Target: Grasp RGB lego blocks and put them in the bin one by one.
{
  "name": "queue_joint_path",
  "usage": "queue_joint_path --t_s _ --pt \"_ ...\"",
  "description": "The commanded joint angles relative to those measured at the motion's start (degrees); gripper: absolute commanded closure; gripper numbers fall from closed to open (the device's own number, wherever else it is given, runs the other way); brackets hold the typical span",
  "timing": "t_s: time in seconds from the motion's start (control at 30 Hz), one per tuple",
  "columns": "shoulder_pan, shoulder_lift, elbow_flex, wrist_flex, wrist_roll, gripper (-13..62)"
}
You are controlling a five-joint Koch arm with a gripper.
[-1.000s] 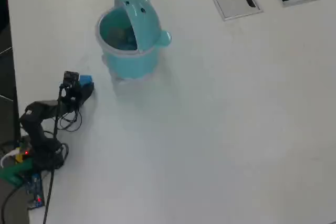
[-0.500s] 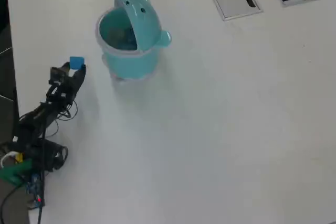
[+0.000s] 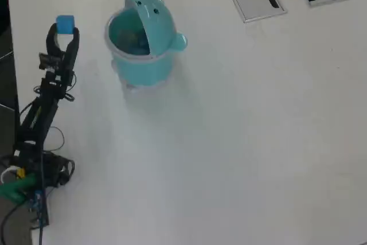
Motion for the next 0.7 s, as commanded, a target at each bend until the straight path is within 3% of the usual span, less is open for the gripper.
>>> queue_joint_path --t_s 0.0,0.27,0.43,0.67 --pt "0.5 0.4 -6.1 -3.2 0.2 44.0" --pt "4.4 -21.5 -26.8 -5.4 0.3 44.0" --pt "7.1 -26.1 -29.9 -4.3 1.1 44.0" --pt "9.8 -34.1 -48.8 24.1 0.5 43.5"
